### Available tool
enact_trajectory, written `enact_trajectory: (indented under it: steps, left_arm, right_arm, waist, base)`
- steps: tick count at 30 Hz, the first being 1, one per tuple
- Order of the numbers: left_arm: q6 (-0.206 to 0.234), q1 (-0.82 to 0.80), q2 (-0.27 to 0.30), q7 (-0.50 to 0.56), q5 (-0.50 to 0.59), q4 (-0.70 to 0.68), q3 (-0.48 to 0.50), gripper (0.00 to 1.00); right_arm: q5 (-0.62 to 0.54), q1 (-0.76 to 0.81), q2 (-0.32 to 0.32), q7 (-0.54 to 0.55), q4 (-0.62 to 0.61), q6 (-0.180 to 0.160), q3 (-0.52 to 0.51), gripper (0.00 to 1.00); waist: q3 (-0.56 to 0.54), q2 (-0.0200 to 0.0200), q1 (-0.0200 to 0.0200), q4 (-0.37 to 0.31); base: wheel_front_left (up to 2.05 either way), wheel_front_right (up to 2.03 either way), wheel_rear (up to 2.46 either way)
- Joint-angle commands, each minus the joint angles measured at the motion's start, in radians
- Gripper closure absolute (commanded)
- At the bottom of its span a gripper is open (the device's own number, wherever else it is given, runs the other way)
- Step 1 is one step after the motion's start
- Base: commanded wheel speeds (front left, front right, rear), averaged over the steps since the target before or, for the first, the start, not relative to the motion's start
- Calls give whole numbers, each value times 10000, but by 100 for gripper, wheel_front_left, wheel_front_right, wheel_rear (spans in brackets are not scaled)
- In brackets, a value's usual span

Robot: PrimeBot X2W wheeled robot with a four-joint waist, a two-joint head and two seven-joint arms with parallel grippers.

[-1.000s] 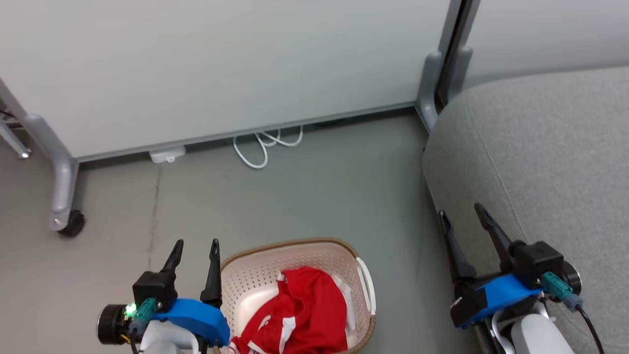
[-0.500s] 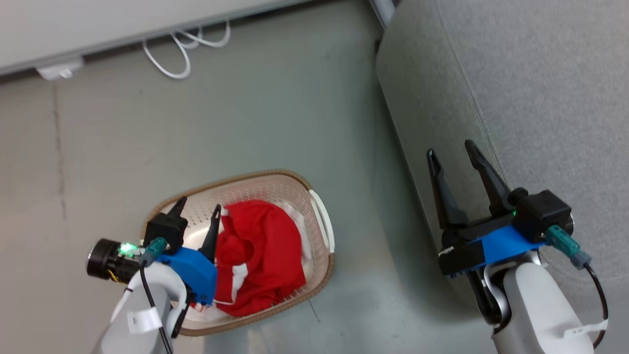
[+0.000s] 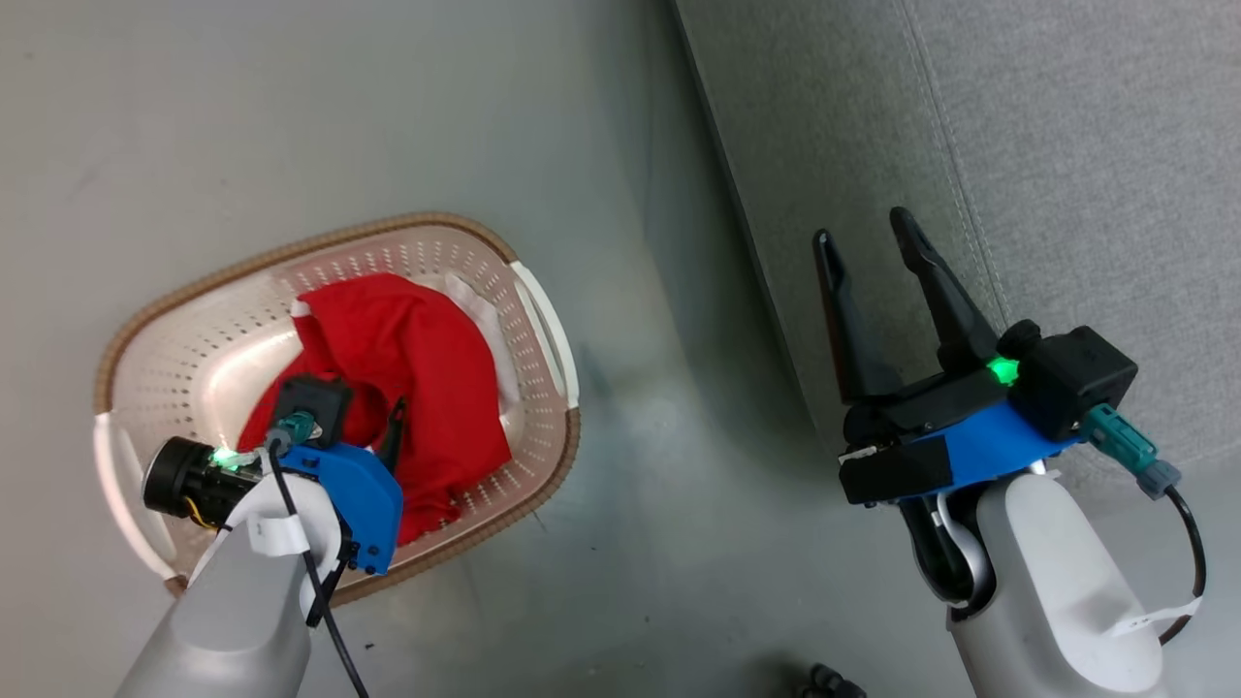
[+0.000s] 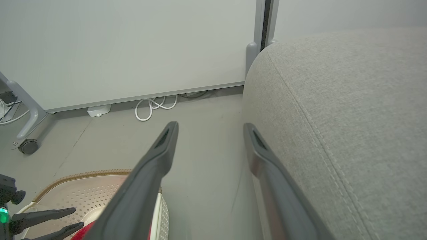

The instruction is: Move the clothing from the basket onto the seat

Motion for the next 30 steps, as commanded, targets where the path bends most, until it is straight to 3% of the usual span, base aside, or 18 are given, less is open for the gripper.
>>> enact_trajectory:
  steps: [1,10,26,27,28,29,30]
  left_arm:
    - [-22,-297,152,202,-225,118,-236,0]
    - [-22,-882,801,1237,-715,705,-1109,0]
    - [-23,-1243,1250,2562,-1287,1064,-1730,0]
    - [-23,-1237,1249,2598,-1340,1069,-1738,21]
    - [-23,-1222,1244,2654,-1400,1063,-1760,31]
    - [-23,-1185,1228,2709,-1459,1030,-1803,100]
    - [-23,-1162,1234,2729,-1499,994,-1836,100]
  right_arm:
    - [195,-170,1,-48,-141,1,141,0]
    - [721,-273,-2,-45,-427,1,764,0]
    - [1164,-309,0,-44,-586,1,1126,0]
    - [1179,-322,0,-44,-569,1,1119,0]
    - [1190,-337,0,-44,-558,2,1116,0]
    - [1202,-348,0,-44,-547,1,1111,0]
    - [1199,-356,0,-45,-545,1,1096,0]
  waist:
    - [579,1,-2,-363]
    - [1290,1,-2,-780]
    - [1823,1,-2,-1090]
    - [1823,1,-2,-1091]
    - [1820,1,-2,-1093]
    - [1815,1,-2,-1096]
    - [1811,1,-2,-1092]
  base:
    - [0,0,0]
    - [0,0,0]
    - [0,0,0]
    - [0,0,0]
    - [0,0,0]
    - [0,0,0]
    - [0,0,0]
